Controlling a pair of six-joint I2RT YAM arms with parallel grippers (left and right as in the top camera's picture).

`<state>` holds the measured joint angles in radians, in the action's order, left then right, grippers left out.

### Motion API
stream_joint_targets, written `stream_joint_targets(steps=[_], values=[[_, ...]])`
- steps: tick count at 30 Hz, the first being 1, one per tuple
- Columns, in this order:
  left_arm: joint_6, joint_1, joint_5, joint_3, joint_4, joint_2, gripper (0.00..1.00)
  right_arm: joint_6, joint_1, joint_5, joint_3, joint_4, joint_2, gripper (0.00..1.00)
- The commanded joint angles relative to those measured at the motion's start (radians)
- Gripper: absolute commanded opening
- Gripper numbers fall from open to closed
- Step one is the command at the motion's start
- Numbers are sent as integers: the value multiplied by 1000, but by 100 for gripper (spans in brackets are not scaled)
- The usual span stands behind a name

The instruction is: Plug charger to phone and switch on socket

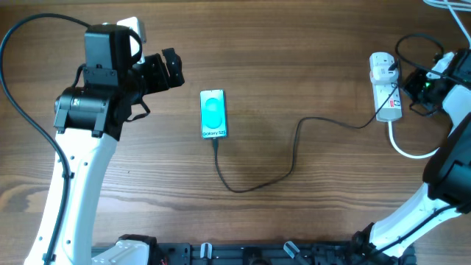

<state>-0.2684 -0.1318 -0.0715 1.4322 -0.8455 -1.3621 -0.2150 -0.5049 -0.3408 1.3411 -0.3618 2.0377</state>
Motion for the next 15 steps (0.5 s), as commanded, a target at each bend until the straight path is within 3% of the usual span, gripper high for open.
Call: stream_joint_targets(steps=[1, 15], values=[[-2, 3, 17, -1, 3, 7, 100, 61, 10, -77, -8, 21, 42, 4], [-2, 3, 17, -1, 3, 7, 100, 133, 57, -78, -8, -20, 53, 4]])
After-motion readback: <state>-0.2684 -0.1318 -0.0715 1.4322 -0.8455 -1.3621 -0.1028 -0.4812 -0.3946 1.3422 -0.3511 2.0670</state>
